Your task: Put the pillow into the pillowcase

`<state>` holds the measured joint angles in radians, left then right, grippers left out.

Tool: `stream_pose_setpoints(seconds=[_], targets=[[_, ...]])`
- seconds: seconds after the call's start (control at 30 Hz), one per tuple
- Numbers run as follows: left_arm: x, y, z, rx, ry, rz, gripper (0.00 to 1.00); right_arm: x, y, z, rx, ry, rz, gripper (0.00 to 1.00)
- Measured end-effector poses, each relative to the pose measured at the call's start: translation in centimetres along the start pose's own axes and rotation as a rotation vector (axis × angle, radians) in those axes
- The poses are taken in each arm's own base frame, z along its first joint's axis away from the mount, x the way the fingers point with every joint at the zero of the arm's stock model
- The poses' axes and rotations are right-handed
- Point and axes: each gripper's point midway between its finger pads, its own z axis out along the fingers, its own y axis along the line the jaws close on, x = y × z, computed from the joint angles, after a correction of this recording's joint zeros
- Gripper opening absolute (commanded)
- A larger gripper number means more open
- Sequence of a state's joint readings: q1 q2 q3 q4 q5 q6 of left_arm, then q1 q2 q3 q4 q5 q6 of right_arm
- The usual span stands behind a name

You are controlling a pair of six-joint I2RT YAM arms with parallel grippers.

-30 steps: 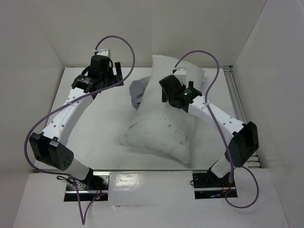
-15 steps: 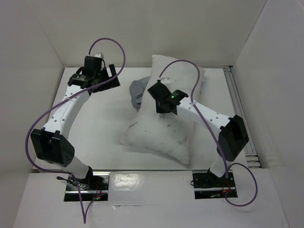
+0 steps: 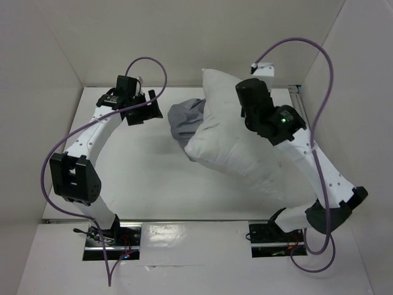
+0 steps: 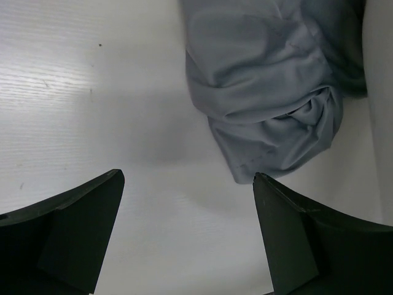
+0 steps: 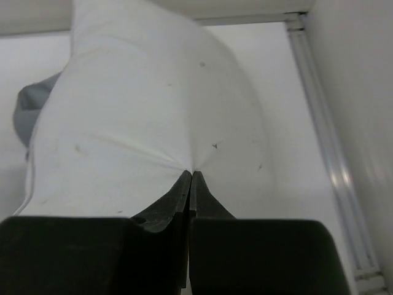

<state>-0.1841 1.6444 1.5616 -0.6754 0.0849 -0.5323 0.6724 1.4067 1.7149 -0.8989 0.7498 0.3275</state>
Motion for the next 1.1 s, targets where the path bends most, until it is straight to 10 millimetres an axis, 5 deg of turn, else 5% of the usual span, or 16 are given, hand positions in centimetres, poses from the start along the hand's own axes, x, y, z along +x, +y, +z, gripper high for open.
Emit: stream_pose_setpoints(seconds=[0.1,0.13,0.17,0.2,0.23,0.37,0.53,0.7,0.77,0.8,0.87,0.9,0.97,1.1], targets=[[1.3,-0.1,2.0,0.009,0.064,-0.002,1.00,-1.0,-4.1,-1.6,0.084,-0.035,0.015,0.01],[1.8,-0.1,2.7,0.009,0.087,-0.003,1.00,-0.8,-4.8,-1.8,0.091,-0.029,0.014,0.15],[2.3,-0.1,3.4,0.012,0.107,-0.004,1.00,-0.5,-5.1,-1.9,0.092,-0.020,0.012,0.40],[2.8,-0.1,4.1,0.011,0.128,-0.004,1.00,-0.1,-5.2,-1.9,0.087,-0.009,0.011,0.80],[3.2,-0.1,4.8,0.011,0.144,-0.003,1.00,0.3,-4.9,-1.7,0.072,0.006,0.007,0.88],[4.1,-0.5,8.3,0.000,0.198,-0.005,1.00,3.1,-2.0,0.2,-0.011,0.107,-0.029,0.99],[6.1,-0.8,11.8,-0.007,0.254,-0.003,1.00,8.0,2.7,3.4,-0.114,0.264,-0.064,1.00],[7.8,-2.0,14.1,0.001,0.285,-0.017,1.00,13.8,5.2,5.7,-0.152,0.397,-0.082,1.00],[8.2,-2.6,14.7,0.019,0.290,-0.018,0.98,16.5,5.5,6.6,-0.142,0.448,-0.094,0.78],[8.5,-3.0,15.0,0.031,0.300,-0.019,0.90,18.0,5.5,7.1,-0.135,0.471,-0.099,0.58],[8.9,-4.2,15.5,0.074,0.315,-0.033,0.75,20.4,5.1,7.9,-0.115,0.505,-0.097,0.00],[9.4,-4.7,16.4,0.096,0.331,-0.039,0.41,21.2,4.9,8.2,-0.104,0.515,-0.091,0.00],[10.2,-5.2,17.0,0.122,0.356,-0.057,0.00,21.3,4.5,8.7,-0.083,0.513,-0.064,0.00],[10.6,-5.5,17.1,0.154,0.379,-0.071,0.00,18.4,3.2,9.0,-0.053,0.441,-0.045,0.00]])
